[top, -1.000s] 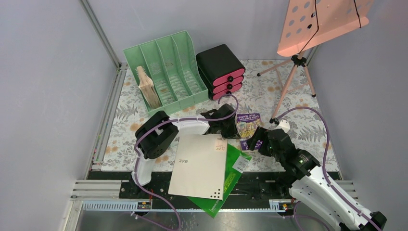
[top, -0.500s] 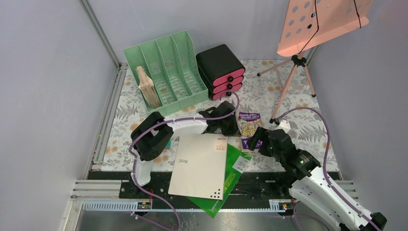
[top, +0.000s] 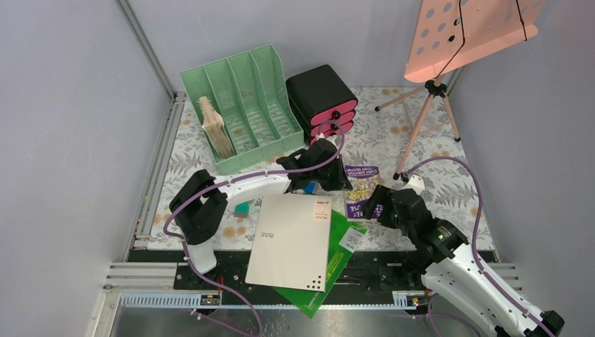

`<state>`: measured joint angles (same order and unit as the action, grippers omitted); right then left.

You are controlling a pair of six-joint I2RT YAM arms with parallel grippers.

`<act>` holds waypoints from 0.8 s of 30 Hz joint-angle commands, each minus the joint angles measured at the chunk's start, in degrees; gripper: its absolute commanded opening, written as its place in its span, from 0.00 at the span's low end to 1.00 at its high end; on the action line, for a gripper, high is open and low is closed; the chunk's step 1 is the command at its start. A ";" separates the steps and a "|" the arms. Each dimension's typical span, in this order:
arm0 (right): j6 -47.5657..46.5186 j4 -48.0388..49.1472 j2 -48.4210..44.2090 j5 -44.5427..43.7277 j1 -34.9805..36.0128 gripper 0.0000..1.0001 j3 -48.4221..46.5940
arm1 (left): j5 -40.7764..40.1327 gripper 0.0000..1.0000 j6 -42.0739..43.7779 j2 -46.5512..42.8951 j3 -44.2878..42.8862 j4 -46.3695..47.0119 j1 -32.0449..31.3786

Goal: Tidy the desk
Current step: Pick up the book from the center of the board.

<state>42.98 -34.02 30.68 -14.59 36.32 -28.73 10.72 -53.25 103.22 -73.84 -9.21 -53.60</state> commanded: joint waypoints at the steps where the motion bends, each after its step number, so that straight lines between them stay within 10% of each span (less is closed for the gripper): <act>1: 0.85 -0.42 -0.08 -3.03 -0.15 0.99 -1.06 | 0.65 0.00 2.42 -3.26 0.65 -2.31 -0.10; 10: 1.98 -4.39 8.34 -7.24 -0.60 0.98 -5.77 | 1.23 0.56 1.73 -1.68 2.46 -3.22 0.30; 24: -0.06 2.50 20.85 12.89 -22.36 0.99 -2.38 | 2.74 0.61 0.64 7.93 0.37 -2.22 0.75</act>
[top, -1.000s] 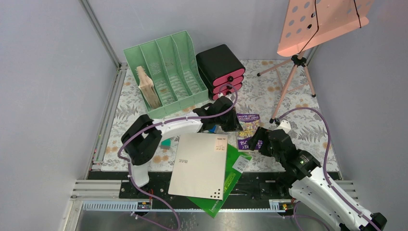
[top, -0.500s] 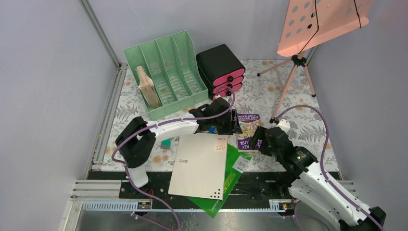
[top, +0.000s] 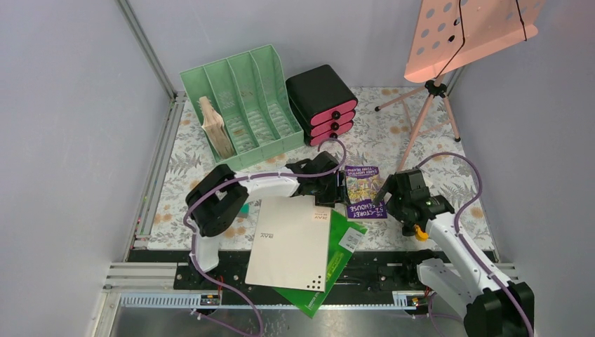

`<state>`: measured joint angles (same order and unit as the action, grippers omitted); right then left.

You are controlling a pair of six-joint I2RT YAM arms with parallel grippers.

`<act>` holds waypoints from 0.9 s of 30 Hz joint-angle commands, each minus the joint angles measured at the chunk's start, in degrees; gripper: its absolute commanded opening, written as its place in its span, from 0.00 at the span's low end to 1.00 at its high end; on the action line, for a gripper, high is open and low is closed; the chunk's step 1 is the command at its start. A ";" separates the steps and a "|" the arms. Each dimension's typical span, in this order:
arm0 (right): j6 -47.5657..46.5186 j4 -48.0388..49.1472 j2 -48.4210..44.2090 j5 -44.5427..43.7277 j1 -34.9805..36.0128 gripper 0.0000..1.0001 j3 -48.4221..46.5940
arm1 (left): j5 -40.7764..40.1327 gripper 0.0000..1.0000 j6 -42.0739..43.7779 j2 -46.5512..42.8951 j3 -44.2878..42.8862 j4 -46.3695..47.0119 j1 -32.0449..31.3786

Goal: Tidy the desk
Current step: Pick up the book from the center of the board.

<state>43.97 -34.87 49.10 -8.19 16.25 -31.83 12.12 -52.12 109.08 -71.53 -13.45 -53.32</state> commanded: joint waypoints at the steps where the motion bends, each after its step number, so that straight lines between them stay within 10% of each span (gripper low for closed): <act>1: -1.07 3.92 3.55 7.58 -2.99 0.99 0.86 | 1.31 0.61 -0.78 2.70 -1.95 2.63 0.59; 14: -1.64 7.44 14.86 14.05 -5.86 0.99 -0.38 | 7.31 0.54 -2.25 11.35 -6.61 5.91 3.22; 23: -2.39 10.21 15.28 17.41 -6.23 0.99 0.64 | 9.14 0.01 -3.53 12.63 -8.49 8.50 3.30; 27: -2.68 10.24 14.61 17.62 -6.38 0.99 0.72 | 8.44 0.00 -3.00 10.63 -8.06 8.36 3.51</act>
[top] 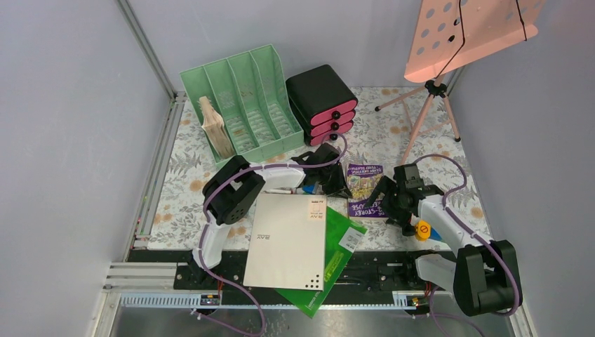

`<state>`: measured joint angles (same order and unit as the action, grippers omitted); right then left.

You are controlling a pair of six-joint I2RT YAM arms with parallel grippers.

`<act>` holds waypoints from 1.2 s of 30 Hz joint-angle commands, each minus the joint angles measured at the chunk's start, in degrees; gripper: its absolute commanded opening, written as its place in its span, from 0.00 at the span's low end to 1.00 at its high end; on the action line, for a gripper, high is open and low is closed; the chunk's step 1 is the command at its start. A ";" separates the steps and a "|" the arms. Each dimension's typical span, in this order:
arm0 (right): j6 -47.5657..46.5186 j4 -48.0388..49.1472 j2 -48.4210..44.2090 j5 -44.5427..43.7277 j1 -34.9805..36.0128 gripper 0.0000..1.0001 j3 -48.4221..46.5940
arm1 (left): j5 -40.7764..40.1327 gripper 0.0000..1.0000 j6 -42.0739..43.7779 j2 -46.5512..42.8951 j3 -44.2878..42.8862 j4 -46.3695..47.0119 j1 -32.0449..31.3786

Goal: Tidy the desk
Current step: Pick up the book from the center of the board.

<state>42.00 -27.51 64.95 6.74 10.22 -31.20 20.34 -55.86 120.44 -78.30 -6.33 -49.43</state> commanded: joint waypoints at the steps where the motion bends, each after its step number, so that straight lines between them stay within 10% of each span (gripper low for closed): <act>1: -0.74 2.89 -1.55 2.66 -0.38 0.99 0.20 | 0.37 0.00 0.81 -1.38 -1.06 1.54 -0.25; 21: 4.44 2.01 -29.21 -6.45 -0.46 0.99 8.35 | 7.20 0.00 -0.49 -14.01 3.29 7.13 2.98; 36: 2.00 9.07 -15.12 5.13 -1.78 0.99 7.08 | 10.82 0.00 -5.06 -22.48 12.87 11.91 5.29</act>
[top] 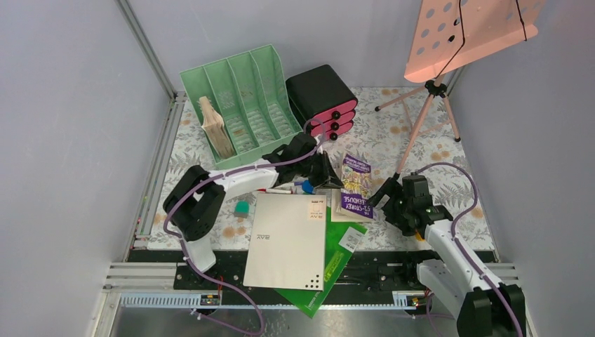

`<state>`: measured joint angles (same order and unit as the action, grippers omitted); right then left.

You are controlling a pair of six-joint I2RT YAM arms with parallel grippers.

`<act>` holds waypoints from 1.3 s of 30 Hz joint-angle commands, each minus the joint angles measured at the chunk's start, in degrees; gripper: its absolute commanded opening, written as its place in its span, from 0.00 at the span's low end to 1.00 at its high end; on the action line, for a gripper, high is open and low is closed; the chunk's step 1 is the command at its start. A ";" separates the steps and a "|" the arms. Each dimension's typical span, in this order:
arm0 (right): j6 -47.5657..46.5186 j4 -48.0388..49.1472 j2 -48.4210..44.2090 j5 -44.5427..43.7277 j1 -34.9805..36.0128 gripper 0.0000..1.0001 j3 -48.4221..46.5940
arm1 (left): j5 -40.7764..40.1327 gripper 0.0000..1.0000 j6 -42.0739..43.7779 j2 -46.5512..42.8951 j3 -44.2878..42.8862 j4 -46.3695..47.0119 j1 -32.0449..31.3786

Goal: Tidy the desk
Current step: Pick up the book from the center of the board.

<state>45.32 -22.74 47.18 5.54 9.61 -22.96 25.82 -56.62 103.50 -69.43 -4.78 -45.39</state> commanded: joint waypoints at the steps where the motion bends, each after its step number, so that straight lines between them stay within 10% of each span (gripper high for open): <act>1: -1.45 5.57 3.85 8.76 -1.62 0.99 -0.83 | 5.86 0.00 -5.16 -6.13 5.18 11.89 1.44; 24: -2.12 17.76 6.44 25.55 -5.83 0.99 3.21 | 13.98 0.00 -15.04 -8.53 22.80 35.03 3.98; 39: -2.21 25.47 11.42 34.40 -5.83 0.99 3.83 | 14.71 0.00 -11.73 -11.81 26.35 32.87 4.74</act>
<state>43.72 -1.74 58.30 35.99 4.03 -19.62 36.73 -70.24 95.48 -43.31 24.99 -41.12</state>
